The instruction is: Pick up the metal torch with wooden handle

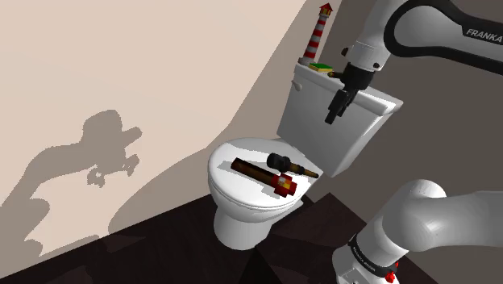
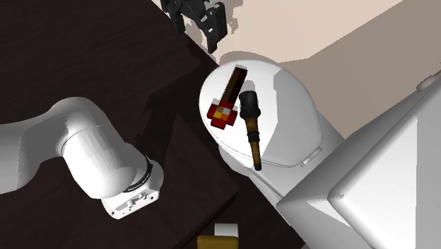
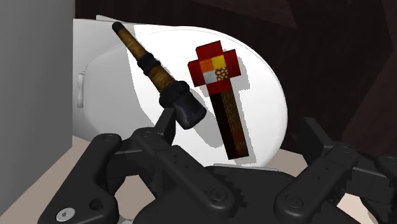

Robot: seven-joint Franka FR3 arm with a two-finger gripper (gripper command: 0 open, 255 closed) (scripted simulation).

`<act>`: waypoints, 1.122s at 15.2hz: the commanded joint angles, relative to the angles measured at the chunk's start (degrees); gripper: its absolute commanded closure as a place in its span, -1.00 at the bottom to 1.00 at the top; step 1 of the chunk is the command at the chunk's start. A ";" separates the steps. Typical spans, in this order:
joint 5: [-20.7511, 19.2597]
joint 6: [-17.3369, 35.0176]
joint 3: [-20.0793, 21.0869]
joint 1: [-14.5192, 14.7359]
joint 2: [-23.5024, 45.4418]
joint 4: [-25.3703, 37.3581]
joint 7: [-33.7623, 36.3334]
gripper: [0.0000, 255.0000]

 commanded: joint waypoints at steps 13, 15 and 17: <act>-6.95 25.06 -15.23 1.33 0.58 -19.94 -24.32 -1.00; -7.92 29.90 -18.30 1.71 3.00 -21.71 -28.68 -1.00; -8.61 34.91 -21.58 2.41 6.16 -22.96 -33.21 -1.00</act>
